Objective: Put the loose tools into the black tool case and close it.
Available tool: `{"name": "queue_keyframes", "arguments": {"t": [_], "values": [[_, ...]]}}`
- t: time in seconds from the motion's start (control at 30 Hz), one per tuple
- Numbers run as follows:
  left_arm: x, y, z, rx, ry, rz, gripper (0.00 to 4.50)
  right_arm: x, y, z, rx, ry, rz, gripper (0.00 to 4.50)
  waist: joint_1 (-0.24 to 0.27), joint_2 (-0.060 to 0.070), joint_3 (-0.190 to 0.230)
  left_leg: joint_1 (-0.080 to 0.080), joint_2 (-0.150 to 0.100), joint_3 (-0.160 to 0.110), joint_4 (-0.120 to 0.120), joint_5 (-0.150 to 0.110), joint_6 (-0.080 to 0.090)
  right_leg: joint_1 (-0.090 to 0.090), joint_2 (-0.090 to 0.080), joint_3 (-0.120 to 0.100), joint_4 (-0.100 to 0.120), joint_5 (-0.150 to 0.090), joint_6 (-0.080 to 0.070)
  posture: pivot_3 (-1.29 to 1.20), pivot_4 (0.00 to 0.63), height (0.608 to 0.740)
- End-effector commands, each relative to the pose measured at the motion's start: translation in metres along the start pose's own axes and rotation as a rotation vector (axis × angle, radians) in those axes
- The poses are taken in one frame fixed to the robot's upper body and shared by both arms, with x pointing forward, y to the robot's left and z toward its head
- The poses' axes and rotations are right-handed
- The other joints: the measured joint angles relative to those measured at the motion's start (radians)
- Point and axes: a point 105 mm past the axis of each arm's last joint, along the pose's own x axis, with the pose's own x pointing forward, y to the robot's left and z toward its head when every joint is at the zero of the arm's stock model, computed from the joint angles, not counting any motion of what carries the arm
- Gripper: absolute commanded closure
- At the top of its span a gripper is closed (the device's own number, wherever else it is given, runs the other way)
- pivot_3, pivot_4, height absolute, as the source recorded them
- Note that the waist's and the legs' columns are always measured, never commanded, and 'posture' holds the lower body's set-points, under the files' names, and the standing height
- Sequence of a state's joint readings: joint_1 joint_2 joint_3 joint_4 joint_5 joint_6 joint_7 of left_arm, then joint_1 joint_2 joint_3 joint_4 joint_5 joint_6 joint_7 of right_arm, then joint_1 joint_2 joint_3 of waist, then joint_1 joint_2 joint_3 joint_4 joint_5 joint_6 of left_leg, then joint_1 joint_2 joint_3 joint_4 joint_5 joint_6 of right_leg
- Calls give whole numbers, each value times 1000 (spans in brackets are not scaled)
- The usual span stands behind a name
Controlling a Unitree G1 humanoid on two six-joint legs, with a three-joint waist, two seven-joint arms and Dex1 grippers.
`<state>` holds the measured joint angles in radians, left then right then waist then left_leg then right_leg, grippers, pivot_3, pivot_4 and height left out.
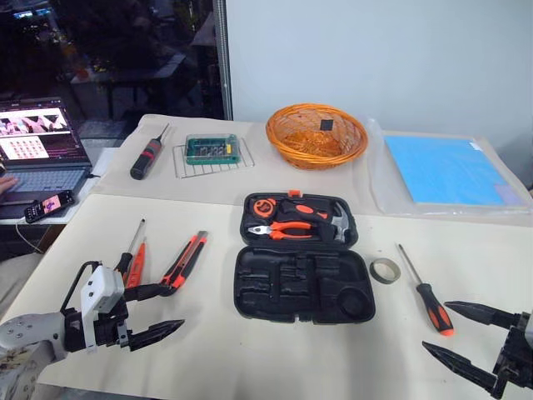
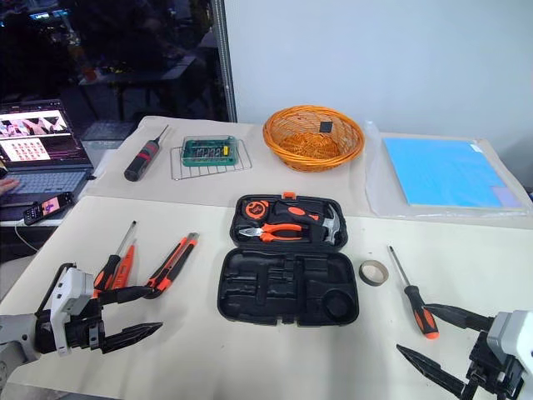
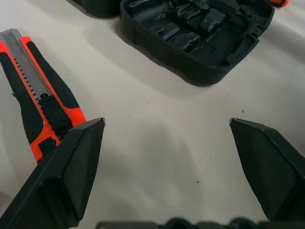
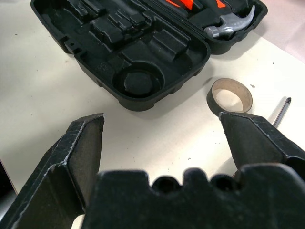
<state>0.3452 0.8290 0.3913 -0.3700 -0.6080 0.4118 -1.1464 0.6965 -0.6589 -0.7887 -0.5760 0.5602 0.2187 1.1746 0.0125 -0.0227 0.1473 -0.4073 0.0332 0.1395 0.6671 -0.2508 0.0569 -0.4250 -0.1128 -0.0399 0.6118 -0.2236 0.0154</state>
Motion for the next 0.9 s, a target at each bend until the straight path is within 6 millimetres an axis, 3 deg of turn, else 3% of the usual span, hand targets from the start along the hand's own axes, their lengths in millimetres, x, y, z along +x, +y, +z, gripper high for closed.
{"name": "queue_keyframes", "arguments": {"t": [0.03, 0.2, 0.3, 0.47, 0.57, 0.9], "values": [[1, 0, 14, 31, -67, 30, 0, 13, -4, 15, -43, -79, 3, 60, 0, 0, 0, 0, 0, 0, 0, 0, 0, 0, 0, 0, 0, 0, 0, 0, 150, 740], [-4, 12, 31, -68, -177, 201, 0, 39, -2, 47, -56, -239, 68, 60, -7, -1, 1, 2, 1, 0, 1, 0, 0, 2, -3, -1, 0, 0, 5, 0, 150, 740], [-15, 43, 37, -158, -210, 462, 0, 52, 7, 66, -61, -319, 160, 60, 1, -1, 0, 3, 1, 0, 1, 0, 0, 2, -3, -3, 0, 1, 5, 0, 150, 740], [-45, 86, 26, -311, -38, 821, 0, 66, 30, 87, -133, -372, 362, 60, 4, -3, 1, 2, 0, -1, 2, 1, 0, 4, 3, -6, 2, 4, 0, 0, 150, 740], [-55, 94, 24, -355, 44, 865, 0, 76, 31, 95, -159, -396, 430, 60, -4, -8, 3, 1, 0, 0, 2, 5, 7, 4, 5, -6, 2, 5, 2, 0, 150, 740], [-59, 100, 9, -379, 214, 891, 0, 97, 36, 97, -183, -396, 473, 60, 3, -11, 4, 0, 0, 1, 2, 3, -5, 1, 2, -9, 3, 4, 0, 0, 150, 740]]}}
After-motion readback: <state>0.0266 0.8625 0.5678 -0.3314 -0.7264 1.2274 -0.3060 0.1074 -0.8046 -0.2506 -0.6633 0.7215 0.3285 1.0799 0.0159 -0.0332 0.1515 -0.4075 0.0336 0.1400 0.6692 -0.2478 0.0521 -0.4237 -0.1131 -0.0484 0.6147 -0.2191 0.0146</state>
